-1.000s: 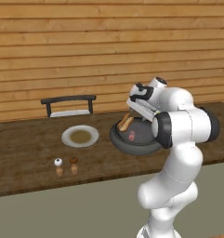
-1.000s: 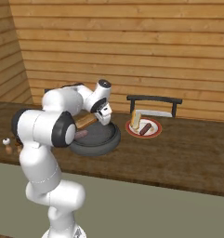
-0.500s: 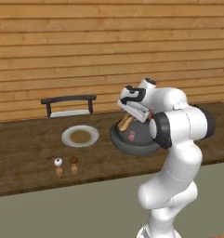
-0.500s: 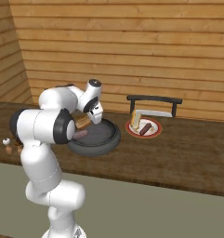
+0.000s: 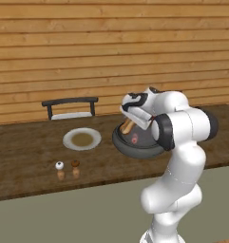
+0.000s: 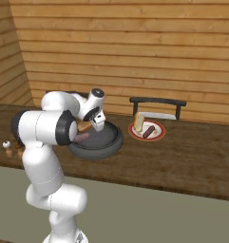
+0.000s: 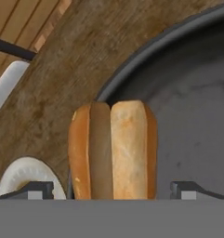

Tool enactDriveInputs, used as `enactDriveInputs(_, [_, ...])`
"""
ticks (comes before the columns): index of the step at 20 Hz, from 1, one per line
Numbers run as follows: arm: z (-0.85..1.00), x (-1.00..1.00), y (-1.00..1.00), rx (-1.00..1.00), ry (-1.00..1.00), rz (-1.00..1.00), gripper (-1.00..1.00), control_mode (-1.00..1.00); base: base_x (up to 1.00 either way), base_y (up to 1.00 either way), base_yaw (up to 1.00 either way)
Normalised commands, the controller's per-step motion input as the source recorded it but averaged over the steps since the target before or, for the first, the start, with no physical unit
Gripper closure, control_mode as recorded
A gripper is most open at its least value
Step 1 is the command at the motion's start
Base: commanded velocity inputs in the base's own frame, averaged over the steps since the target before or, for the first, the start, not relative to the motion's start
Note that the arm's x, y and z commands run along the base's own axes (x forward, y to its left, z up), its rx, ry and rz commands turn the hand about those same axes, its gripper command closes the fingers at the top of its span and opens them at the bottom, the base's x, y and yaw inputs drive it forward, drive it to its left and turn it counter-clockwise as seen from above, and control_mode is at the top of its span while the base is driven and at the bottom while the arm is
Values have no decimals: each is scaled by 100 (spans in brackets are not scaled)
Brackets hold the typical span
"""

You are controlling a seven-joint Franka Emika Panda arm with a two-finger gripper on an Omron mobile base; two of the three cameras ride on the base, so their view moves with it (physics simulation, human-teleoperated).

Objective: Place one bun and one sausage from the bowl on each plate.

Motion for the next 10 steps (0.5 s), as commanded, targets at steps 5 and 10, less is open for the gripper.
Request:
enactDriveInputs(5, [-26,0,0,1,-4,0,-100,-100,0,0,0])
enactDriveInputs(10, [-2,2,13,0,-4,0,-100,-100,0,0,0])
